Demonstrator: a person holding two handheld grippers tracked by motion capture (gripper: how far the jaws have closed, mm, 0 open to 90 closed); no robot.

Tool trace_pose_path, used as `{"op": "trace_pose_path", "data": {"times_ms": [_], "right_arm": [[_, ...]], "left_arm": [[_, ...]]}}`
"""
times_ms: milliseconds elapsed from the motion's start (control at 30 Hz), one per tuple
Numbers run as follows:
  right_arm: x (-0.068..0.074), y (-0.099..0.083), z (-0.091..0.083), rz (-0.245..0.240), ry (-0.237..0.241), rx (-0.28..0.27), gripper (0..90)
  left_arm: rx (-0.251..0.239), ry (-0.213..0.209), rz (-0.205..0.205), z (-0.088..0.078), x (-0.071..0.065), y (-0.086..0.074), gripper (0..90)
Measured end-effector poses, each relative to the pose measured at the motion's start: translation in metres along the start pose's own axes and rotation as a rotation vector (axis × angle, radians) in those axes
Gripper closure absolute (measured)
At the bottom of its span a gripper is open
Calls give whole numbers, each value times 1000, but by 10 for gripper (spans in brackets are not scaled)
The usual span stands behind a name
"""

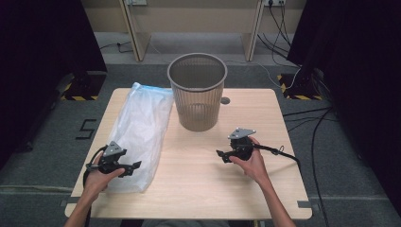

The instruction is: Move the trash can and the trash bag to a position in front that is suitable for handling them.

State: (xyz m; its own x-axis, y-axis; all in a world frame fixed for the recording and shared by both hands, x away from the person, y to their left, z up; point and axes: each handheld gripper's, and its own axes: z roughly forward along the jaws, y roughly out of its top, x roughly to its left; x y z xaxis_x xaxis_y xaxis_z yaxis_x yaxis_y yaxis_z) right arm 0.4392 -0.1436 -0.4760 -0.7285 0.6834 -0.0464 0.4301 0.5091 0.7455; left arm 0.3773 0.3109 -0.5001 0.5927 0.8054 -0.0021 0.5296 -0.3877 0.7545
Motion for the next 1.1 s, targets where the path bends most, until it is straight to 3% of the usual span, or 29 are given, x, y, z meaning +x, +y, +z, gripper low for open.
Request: {"op": "trace_pose_path", "data": {"times_ms": [33, 133, 333, 467, 633, 667, 767, 867, 967, 1000, 1033, 1100], "right_arm": [[2, -1, 0, 0, -6, -3, 176], [3, -2, 0, 2, 3, -9, 176], [5, -3, -2, 11, 8, -28, 176], [6, -5, -2, 0, 11, -14, 179], [6, -5, -4, 5, 10, -24, 182], [6, -4, -5, 5, 7, -28, 183], [5, -5, -7, 8, -3, -36, 183], [4, -5, -8, 15, 0, -40, 183], [2, -5, -8, 20, -2, -48, 185], [1, -4, -8, 24, -2, -51, 187], [1, -4, -8, 24, -2, -51, 187], [0, -3, -8, 29, 0, -57, 188]], "left_arm": [[18, -4, 22, 3, -6, -1, 148], [32, -9, 29, 8, -10, -3, 149], [61, -2, 21, 18, -16, -8, 155], [54, 12, 2, 20, -16, -8, 147], [38, 43, -61, 29, -7, -3, 163], [41, 52, -69, 30, -6, -1, 193], [14, 60, -68, 34, -2, 5, 423], [7, 62, -74, 37, 1, 7, 474], [-3, 61, -75, 41, 6, 11, 615], [-2, 57, -71, 42, 8, 12, 726], [-4, 56, -71, 44, 10, 14, 726], [-9, 50, -76, 48, 12, 17, 831]]}}
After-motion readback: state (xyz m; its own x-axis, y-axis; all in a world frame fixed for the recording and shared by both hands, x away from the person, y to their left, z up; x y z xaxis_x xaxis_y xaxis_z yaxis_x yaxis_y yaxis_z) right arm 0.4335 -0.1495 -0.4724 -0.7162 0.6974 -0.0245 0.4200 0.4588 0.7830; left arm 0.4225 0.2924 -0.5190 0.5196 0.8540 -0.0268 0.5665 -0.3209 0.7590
